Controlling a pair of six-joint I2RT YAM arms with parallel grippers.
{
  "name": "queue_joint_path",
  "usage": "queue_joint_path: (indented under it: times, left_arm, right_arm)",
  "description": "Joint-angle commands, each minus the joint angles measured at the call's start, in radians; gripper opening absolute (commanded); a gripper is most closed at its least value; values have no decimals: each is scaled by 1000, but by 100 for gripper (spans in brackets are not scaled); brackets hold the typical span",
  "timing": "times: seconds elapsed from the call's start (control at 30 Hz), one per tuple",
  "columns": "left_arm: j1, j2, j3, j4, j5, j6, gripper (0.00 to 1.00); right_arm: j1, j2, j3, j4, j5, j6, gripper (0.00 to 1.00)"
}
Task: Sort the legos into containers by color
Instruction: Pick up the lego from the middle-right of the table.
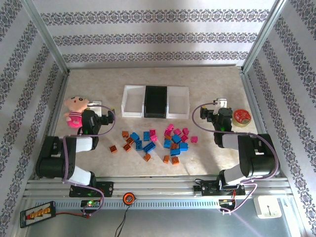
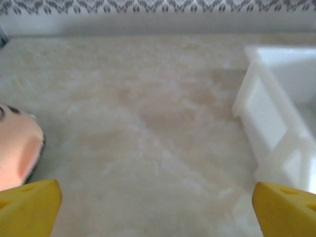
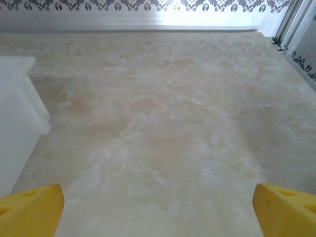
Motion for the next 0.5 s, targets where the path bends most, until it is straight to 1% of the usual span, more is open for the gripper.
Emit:
queue_joint_path:
  times: [0.0, 0.1, 0.2, 0.23, 0.27, 0.3, 0.33, 0.37, 0.4, 0.43, 0.47]
  left_arm:
    - [-4, -129, 64, -166, -45, -42, 99]
    - [-2, -207, 76, -197, -85, -163, 99]
    - [0, -239, 92, -188, -112, -329, 99]
    - [3, -242, 100, -200, -131, -409, 99]
    - [9, -251, 115, -268, -161, -527, 99]
    - [15, -262, 136, -363, -202, -668, 99]
    - [27, -267, 156, -445, -203, -756, 99]
    - [52, -262, 174, -477, -130, -797, 99]
    - [71, -251, 176, -446, -30, -798, 99]
    - [80, -239, 170, -395, 58, -805, 99]
    - [83, -229, 156, -334, 119, -832, 99]
  right_arm:
    - [-6, -87, 84, -200, 50, 58, 98]
    - [2, -139, 135, -362, 171, 160, 98]
    - [30, -178, 175, -472, 387, 272, 98]
    - [28, -183, 189, -518, 429, 365, 98]
    - [12, -199, 205, -610, 438, 535, 98]
    - [-16, -219, 218, -721, 409, 722, 98]
    - [-64, -224, 205, -684, 245, 753, 98]
    - [-111, -211, 181, -577, 42, 731, 98]
    - [-122, -196, 197, -583, -59, 748, 98]
    - [-115, -183, 227, -636, -84, 745, 98]
    - [-98, -169, 251, -668, -110, 719, 98]
